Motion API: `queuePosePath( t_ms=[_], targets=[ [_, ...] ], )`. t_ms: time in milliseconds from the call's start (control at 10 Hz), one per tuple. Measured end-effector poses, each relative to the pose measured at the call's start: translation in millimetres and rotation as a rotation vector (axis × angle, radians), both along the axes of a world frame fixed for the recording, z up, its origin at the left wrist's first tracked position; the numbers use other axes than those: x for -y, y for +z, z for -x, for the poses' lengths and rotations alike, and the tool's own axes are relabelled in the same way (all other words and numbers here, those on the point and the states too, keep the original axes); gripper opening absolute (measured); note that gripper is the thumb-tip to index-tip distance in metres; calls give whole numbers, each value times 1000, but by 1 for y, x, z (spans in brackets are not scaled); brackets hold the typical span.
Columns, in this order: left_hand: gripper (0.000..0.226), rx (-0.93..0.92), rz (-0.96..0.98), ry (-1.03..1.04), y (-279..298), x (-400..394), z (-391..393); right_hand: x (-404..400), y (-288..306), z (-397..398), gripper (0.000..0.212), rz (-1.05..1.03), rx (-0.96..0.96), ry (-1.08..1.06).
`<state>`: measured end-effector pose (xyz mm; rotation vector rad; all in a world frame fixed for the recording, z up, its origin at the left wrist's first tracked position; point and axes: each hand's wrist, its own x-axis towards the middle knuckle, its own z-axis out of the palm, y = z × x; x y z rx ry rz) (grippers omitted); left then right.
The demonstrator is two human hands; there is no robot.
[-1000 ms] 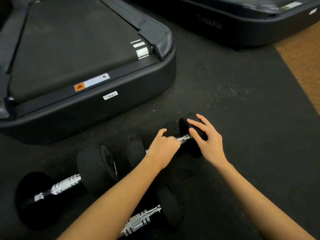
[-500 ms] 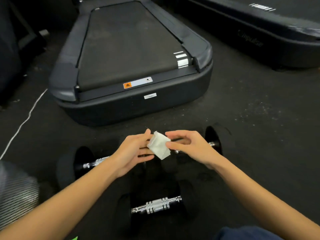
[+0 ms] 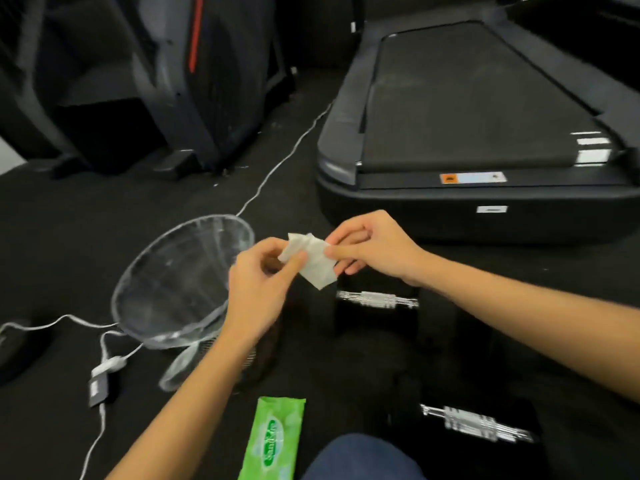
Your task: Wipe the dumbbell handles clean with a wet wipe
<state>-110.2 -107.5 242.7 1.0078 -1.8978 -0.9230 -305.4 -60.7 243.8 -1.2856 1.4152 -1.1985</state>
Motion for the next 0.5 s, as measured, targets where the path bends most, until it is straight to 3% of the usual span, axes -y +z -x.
queuePosePath(
  t_ms=[200, 300, 400, 500],
  targets=[
    [14, -39, 46, 232, 16, 52, -96, 94, 25, -96, 11, 153, -120, 142],
    [25, -73, 59, 316, 22, 66, -126, 126, 23, -130, 10, 193, -92, 159],
    [29, -104, 26, 418, 17, 74, -148, 142, 9, -151, 10, 185, -190, 209],
    [27, -169, -26, 485, 8, 81, -156, 154, -8, -154, 16, 114, -452, 292]
  ],
)
